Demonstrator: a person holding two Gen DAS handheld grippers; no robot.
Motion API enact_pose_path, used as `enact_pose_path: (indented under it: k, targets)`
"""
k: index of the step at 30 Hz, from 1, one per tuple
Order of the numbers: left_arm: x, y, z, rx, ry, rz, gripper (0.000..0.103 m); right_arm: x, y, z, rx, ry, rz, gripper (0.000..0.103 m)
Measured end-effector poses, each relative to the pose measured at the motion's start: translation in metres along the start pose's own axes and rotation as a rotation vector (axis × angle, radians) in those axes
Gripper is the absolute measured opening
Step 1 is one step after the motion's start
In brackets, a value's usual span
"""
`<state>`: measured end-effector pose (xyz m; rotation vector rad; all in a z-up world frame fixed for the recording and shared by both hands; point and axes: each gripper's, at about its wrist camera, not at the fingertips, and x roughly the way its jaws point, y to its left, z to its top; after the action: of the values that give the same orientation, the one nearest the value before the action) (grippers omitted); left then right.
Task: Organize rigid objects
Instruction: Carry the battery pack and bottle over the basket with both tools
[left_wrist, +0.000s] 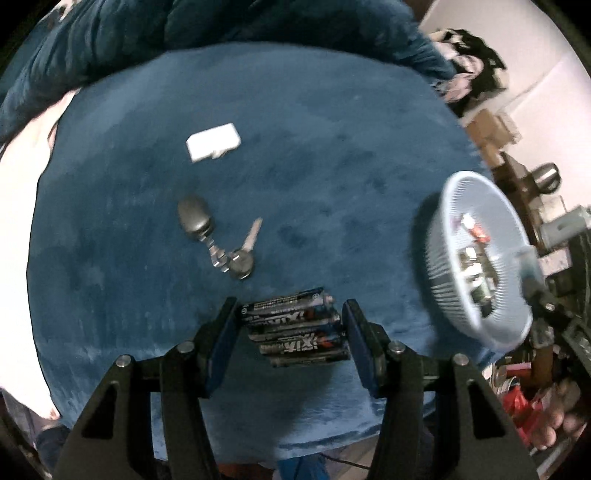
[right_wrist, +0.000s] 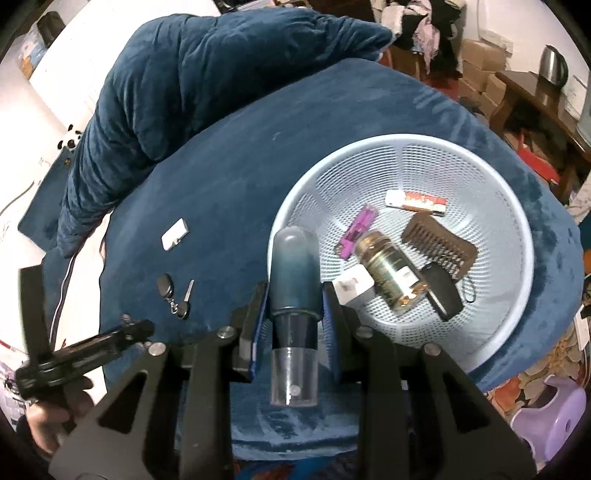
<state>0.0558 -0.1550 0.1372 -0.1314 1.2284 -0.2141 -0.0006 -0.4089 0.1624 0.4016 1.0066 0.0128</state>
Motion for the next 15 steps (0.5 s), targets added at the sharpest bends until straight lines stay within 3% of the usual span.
enact_pose_path:
  k: [6,15]
  targets:
    - [-0.028,-0.047,0.007,0.102,-0.048,-0.021,0.058,-0.007,-0.017,0.004,0.023,-0.014,-0.023,0.028]
    - [-0.034,-0.106,0.022,0.209,-0.071,-0.089,0.058,-0.015,-0.051,0.010,0.086,-0.040,-0.049,0.028]
